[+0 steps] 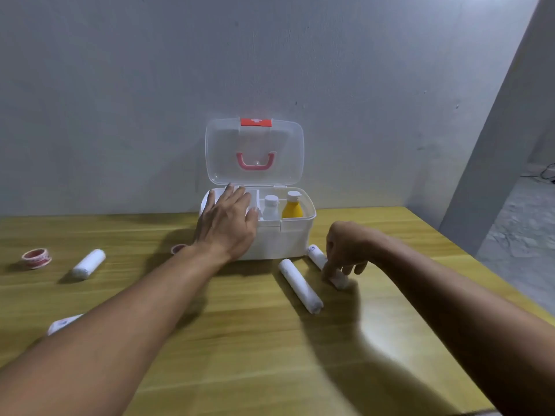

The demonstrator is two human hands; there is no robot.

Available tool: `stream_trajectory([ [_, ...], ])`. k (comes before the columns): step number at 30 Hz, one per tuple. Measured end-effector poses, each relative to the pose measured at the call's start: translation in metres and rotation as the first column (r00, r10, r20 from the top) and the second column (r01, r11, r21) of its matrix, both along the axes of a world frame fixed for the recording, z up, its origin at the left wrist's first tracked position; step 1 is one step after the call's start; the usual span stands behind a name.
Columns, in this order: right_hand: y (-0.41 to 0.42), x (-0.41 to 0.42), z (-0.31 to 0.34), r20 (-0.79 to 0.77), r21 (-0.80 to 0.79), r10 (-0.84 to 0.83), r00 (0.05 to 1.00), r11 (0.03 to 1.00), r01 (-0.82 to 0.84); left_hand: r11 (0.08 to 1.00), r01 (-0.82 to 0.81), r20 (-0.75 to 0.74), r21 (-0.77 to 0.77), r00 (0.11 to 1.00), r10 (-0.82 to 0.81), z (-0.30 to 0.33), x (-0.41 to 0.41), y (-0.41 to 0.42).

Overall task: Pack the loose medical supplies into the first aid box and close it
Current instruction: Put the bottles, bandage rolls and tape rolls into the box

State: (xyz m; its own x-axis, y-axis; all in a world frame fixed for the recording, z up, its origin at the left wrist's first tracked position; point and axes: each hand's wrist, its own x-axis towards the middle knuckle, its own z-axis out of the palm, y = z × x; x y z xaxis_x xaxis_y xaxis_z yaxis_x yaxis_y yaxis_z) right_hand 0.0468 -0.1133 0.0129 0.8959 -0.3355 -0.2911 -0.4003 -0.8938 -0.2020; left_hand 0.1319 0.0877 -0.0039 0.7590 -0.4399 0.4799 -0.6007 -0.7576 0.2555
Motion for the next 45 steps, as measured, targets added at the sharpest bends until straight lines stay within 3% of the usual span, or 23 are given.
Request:
stream_trajectory([
  [6, 0.04, -0.017, 0.007, 0.215, -0.111, 0.145, 0.966, 0.986, -0.124, 0.997, 0.04, 0.154, -0.064, 0.988, -0.029, -0.011, -0.024, 0.007],
  [12, 0.072, -0.015, -0.016, 0.242, -0.317, 0.264, 0.934, 0.931, -0.182, 0.994, 0.038, 0.034, 0.102, 0.999, -0.042, -0.012, -0.034, 0.014],
  [17, 0.079, -0.019, -0.004, 0.118, -0.303, 0.303, 0.946, 0.918, -0.256, 0.988, 0.075, -0.026, 0.134, 0.997, -0.072, -0.008, -0.031, 0.018],
  [19, 0.075, -0.025, 0.011, 0.17, -0.223, 0.258, 0.951, 0.95, -0.218, 0.986, 0.087, -0.041, 0.144, 0.996, -0.082, -0.007, -0.031, 0.02],
  [21, 0.067, -0.029, 0.032, 0.339, -0.132, 0.186, 0.922, 0.98, -0.15, 0.985, 0.096, -0.049, 0.143, 0.995, -0.09, -0.007, -0.031, 0.02],
  [23, 0.056, -0.028, 0.051, 0.576, -0.018, 0.077, 0.814, 0.997, -0.081, 0.985, 0.097, -0.046, 0.143, 0.995, -0.091, -0.008, -0.031, 0.02],
  [25, 0.049, -0.02, 0.064, 0.782, 0.112, -0.047, 0.621, 0.992, -0.066, 0.984, 0.093, -0.02, 0.15, 0.996, -0.091, -0.009, -0.032, 0.02],
  [27, 0.047, -0.008, 0.066, 0.888, 0.132, -0.094, 0.45, 0.99, -0.053, 0.984, 0.09, -0.008, 0.152, 0.996, -0.09, -0.008, -0.033, 0.02],
  [29, 0.05, 0.003, 0.063, 0.923, 0.136, -0.111, 0.368, 0.99, -0.044, 0.986, 0.093, -0.023, 0.139, 0.996, -0.09, -0.007, -0.034, 0.02],
  [39, 0.06, 0.027, 0.007, 0.92, 0.106, -0.101, 0.38, 0.994, 0.006, 0.984, 0.126, -0.082, 0.127, 0.99, -0.116, -0.006, -0.031, 0.019],
  [45, 0.06, 0.021, -0.013, 0.868, 0.053, -0.061, 0.493, 0.998, 0.03, 0.981, 0.119, -0.076, 0.152, 0.991, -0.109, -0.006, -0.033, 0.02],
])
